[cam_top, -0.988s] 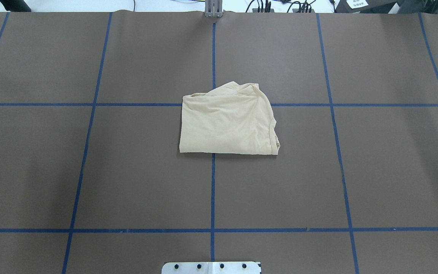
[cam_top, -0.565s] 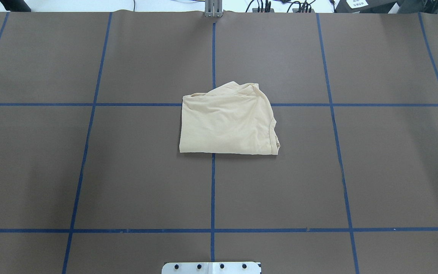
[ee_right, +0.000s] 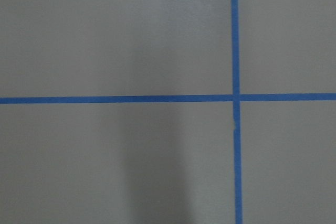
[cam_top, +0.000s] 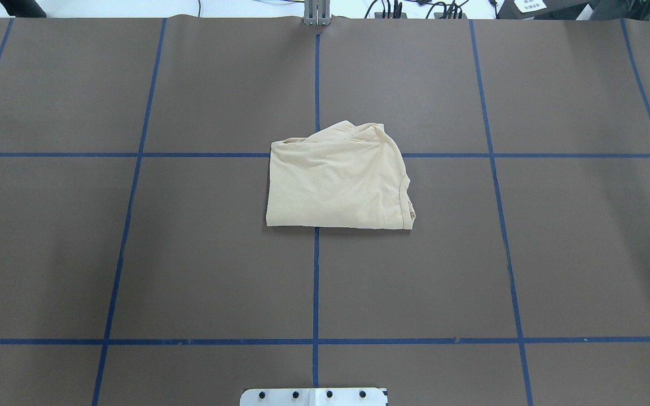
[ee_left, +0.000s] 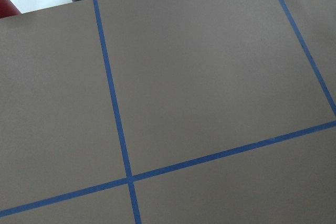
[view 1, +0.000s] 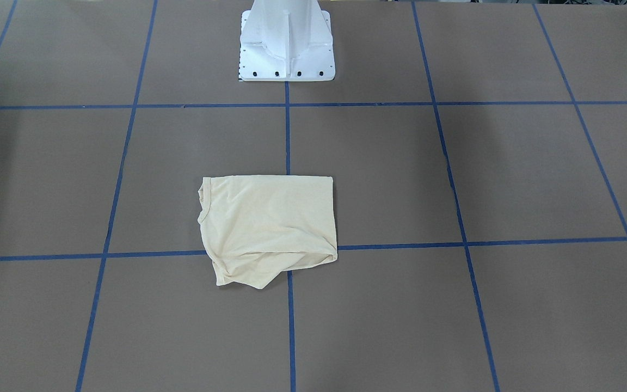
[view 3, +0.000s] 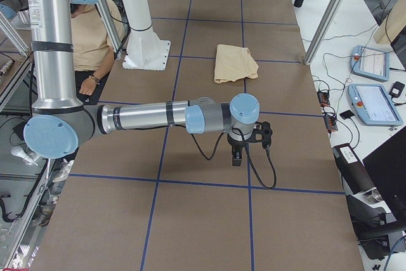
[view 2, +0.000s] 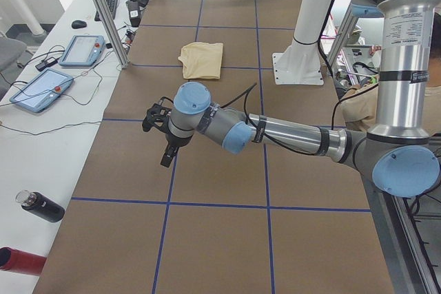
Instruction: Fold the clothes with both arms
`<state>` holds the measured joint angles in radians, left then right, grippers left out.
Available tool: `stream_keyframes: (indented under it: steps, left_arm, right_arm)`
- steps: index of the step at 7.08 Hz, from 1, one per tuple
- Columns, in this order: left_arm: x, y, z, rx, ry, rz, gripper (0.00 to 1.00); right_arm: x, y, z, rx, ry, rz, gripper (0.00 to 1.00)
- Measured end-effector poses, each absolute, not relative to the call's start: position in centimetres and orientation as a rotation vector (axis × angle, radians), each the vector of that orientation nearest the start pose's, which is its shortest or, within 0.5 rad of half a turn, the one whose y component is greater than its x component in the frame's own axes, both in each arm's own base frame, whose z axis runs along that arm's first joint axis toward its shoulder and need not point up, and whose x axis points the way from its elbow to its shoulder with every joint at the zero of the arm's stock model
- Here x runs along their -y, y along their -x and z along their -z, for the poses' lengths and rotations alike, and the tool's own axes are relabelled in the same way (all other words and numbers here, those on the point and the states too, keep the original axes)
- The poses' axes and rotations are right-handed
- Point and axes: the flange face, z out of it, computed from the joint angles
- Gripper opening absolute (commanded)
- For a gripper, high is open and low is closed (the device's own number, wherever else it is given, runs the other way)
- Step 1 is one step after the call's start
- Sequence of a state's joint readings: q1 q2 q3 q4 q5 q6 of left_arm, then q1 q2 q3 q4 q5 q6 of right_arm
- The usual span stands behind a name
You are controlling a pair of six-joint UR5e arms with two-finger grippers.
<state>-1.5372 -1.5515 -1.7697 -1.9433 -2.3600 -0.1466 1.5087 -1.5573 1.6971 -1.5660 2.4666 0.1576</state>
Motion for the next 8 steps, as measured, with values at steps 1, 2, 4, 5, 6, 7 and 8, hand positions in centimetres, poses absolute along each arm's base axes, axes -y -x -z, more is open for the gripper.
stream_keyframes:
  steps: [1, 2, 4, 5, 6, 7, 8]
  left_arm:
    - [50.2, 4.5, -51.9, -0.813, -0.465, -0.123, 1.00]
    - [50.1, 4.4, -51.1, -0.817, -0.484, -0.134, 1.00]
    - [50.2, 4.4, -50.3, -0.818, -0.500, -0.143, 1.00]
    - [50.2, 4.4, -50.2, -0.818, -0.503, -0.144, 1.00]
    - [50.2, 4.4, -50.1, -0.819, -0.504, -0.143, 1.00]
    - [50.2, 4.4, -50.1, -0.819, -0.503, -0.141, 1.00]
    - [50.2, 4.4, -50.2, -0.819, -0.502, -0.139, 1.00]
  right_arm:
    - [50.0, -1.7, -56.8, 0.948, -0.046, 0.001, 1.00]
    - [49.1, -0.8, -55.9, 0.964, -0.063, 0.032, 1.00]
    - [48.0, 0.4, -54.3, 0.944, -0.104, 0.080, 1.00]
    - [47.6, 0.7, -53.5, 0.937, -0.120, 0.091, 1.00]
    - [47.5, 1.1, -53.0, 0.935, -0.126, 0.103, 1.00]
    - [47.6, 1.5, -52.7, 0.936, -0.129, 0.115, 1.00]
    - [47.6, 1.9, -52.5, 0.937, -0.134, 0.126, 1.00]
